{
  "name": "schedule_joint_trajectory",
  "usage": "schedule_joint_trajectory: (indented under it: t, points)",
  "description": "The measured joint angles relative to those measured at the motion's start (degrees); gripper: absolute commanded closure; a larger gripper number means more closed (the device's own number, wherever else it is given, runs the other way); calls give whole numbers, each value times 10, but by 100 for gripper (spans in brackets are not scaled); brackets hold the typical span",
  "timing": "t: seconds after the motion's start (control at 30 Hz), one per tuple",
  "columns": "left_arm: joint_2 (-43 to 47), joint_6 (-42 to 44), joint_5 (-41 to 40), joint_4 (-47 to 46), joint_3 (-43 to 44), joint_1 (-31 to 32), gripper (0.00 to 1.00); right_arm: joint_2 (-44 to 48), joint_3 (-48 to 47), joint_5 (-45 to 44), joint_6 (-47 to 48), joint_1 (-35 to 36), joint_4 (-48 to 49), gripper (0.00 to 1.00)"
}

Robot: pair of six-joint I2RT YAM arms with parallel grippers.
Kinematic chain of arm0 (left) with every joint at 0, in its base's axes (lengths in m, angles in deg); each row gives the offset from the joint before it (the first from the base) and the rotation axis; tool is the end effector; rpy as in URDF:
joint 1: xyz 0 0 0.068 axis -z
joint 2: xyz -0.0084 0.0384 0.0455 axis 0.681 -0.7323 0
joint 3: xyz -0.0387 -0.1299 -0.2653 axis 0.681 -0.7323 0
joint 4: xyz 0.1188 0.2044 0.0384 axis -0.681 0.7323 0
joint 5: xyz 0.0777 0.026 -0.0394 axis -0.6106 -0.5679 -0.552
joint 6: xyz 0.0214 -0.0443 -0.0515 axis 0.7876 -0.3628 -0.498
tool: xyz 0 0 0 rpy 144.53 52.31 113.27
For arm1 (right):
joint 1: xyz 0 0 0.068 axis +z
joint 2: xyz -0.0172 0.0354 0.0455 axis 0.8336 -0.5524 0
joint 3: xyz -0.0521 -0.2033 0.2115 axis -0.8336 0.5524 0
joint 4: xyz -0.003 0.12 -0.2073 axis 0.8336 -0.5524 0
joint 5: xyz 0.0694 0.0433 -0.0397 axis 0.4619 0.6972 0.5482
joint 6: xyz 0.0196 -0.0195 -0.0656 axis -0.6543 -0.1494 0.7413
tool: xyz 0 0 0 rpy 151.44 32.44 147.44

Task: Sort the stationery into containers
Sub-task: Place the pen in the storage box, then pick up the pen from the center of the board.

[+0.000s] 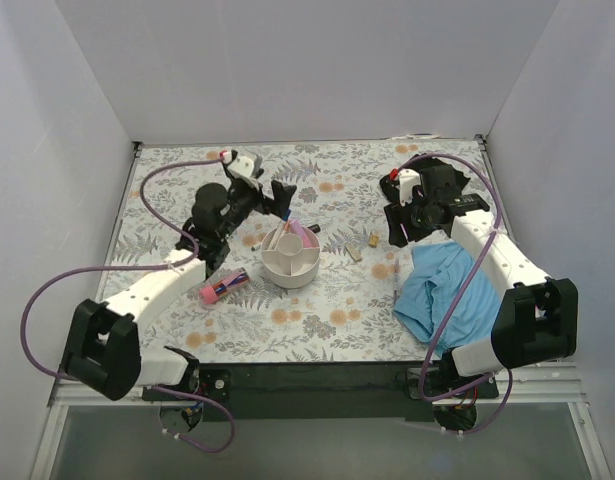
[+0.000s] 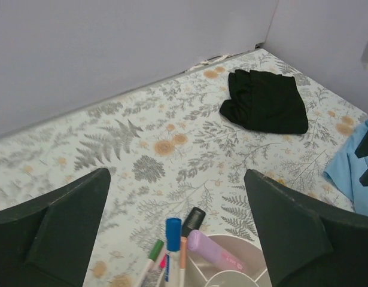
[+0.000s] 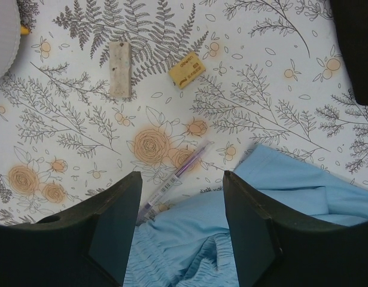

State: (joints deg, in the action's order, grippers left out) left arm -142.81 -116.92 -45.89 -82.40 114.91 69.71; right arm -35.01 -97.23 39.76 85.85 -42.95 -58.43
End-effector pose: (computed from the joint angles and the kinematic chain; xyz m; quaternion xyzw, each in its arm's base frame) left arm 0.2667 -0.1432 0.3189 -0.0523 0.7173 -0.4315 0.5445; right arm 0.2764 0.0790 0.2861 -0.2544 0.9085 0.1002 0.3160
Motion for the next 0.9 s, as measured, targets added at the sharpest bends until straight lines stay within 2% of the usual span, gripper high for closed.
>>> schedule_joint_trajectory:
  t: [0.03, 0.07, 0.17, 0.23, 0.3, 0.43, 0.57, 0.7, 0.77, 0.9]
  points:
    - [16, 14, 10, 36, 32, -6, 5, 0, -1, 0, 0, 0, 0, 34]
    - [28, 30, 24, 70, 67, -19, 12, 0, -2, 0, 0, 0, 2, 34]
    - [34, 90, 82, 181, 192, -87, 21, -4, -10, 3, 0, 0, 8, 34]
    - [3, 127, 130, 278, 294, -140, 22, -10, -16, 8, -1, 0, 11, 34]
    - [-48, 158, 171, 369, 389, -186, 30, -17, -18, 13, -2, 0, 15, 34]
    - [-167, 214, 224, 529, 497, -236, 35, -30, -18, 17, -3, 0, 18, 34]
    - [-263, 268, 250, 655, 465, -246, 34, -32, -18, 19, -3, 0, 19, 34]
    - [-301, 306, 252, 735, 394, -245, 31, -32, -18, 19, -3, 0, 20, 34]
    - [-304, 319, 256, 752, 380, -243, 23, -32, -18, 19, -3, 0, 21, 34]
    - [-304, 337, 272, 752, 370, -236, 29, -32, -18, 18, -3, 0, 21, 34]
